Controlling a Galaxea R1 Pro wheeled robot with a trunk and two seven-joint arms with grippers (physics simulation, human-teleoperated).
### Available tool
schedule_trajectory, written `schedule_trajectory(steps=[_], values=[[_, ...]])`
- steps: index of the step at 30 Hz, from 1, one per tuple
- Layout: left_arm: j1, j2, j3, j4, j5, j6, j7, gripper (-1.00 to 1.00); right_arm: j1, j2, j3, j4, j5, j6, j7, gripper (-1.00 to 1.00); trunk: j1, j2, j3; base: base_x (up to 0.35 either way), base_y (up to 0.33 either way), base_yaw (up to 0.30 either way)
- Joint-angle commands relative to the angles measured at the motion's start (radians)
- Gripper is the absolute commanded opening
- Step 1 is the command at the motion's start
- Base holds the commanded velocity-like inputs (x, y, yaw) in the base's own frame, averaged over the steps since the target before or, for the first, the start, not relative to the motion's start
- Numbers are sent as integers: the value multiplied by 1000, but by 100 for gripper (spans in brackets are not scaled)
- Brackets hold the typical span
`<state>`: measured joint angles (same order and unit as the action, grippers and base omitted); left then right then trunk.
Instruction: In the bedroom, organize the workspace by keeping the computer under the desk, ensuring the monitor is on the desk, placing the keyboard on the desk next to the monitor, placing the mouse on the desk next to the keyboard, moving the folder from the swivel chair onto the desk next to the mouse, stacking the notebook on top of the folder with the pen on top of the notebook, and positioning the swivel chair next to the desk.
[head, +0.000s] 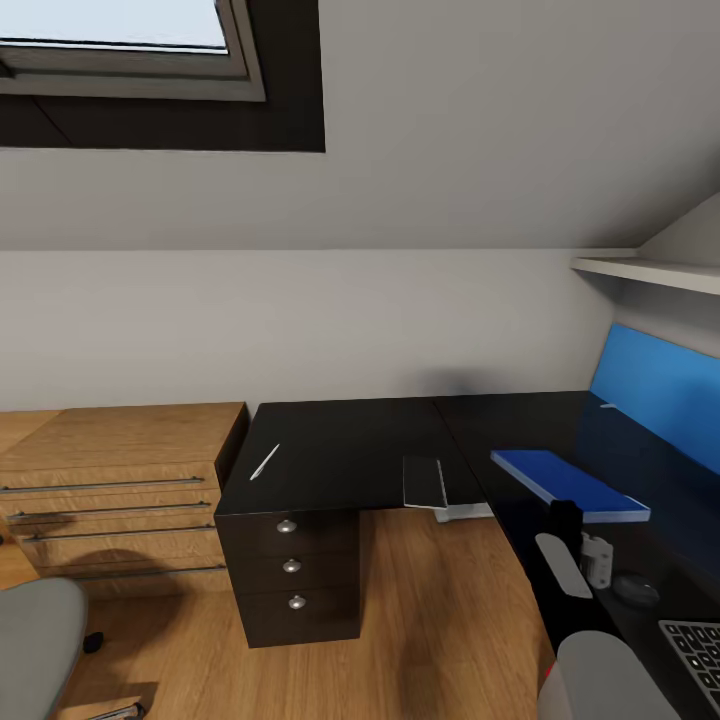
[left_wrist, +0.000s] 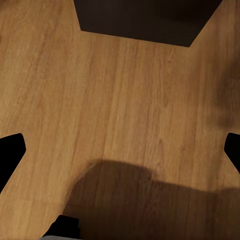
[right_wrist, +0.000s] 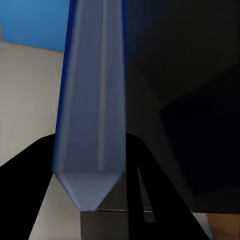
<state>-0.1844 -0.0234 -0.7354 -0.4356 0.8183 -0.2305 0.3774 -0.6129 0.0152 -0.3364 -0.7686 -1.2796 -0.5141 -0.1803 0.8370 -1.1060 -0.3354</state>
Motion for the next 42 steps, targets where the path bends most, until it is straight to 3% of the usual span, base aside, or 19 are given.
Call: schedule_trajectory(steps=[1,10,26,42], values=[[-1,1,-9,-1,9,-6,6,100,-1,0,-1,0,-3,-8,2,-100,0,-1,-1,0,0,0],[-1,0,-7,-9,10,-17,5,100,-2,-20,-1,78,-9,-72,119,-100,0,-1,-1,0,0,0],[-1,7,4,-79,12,-52,7,100,-1,-49,-3,85,-12,-72,137,-100,0,-1,-1,0,0,0],[-1,6,7,-84,17,-52,12,100,-1,-48,-4,77,-15,-69,139,-100,61,-113,-51,0,0,0]])
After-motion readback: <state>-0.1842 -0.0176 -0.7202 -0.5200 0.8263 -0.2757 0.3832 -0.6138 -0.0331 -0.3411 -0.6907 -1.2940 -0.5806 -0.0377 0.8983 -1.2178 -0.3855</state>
